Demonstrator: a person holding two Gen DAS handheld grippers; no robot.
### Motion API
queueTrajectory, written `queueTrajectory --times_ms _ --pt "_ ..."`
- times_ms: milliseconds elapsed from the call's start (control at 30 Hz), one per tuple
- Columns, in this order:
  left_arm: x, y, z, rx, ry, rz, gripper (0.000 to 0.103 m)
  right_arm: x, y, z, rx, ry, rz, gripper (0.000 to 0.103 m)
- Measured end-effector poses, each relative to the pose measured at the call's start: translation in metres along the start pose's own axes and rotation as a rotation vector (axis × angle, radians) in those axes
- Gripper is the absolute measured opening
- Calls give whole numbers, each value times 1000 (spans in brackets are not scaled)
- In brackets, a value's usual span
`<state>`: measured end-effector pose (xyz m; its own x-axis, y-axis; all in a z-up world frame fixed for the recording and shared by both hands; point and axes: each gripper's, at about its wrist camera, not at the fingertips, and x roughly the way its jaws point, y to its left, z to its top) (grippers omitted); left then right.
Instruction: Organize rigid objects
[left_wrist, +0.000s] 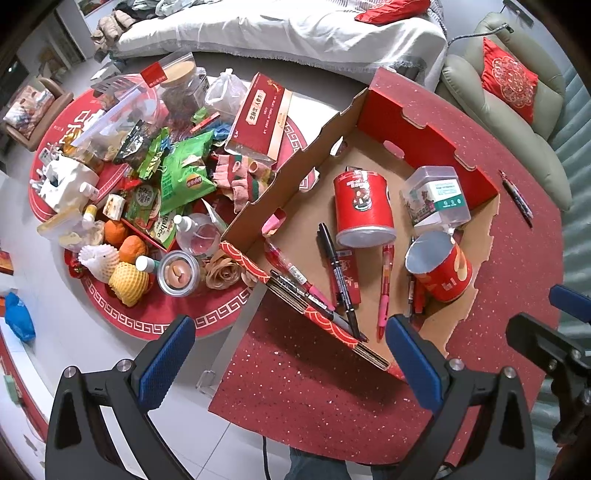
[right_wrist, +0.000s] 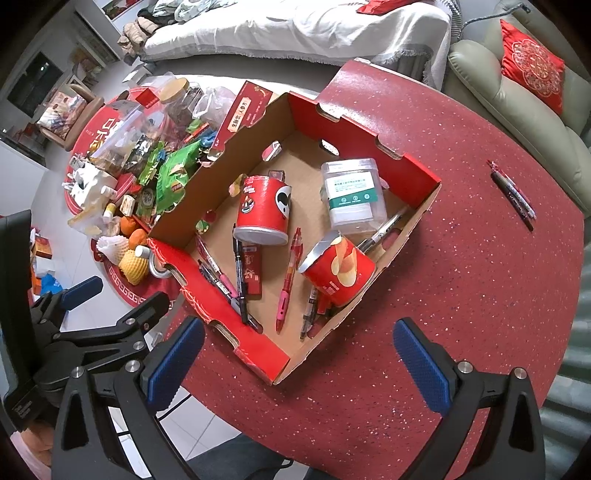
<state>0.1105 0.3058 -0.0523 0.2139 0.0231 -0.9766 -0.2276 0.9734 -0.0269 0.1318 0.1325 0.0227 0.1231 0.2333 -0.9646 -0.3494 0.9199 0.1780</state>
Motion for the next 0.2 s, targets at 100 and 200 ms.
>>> queueTrajectory --times_ms 100,200 --pt "-3 1 1 -12 -27 -10 103 1 0 2 5 -1 -5 103" --pt "-6 0 3 -2 -35 -15 103 0 0 2 9 -1 -8 103"
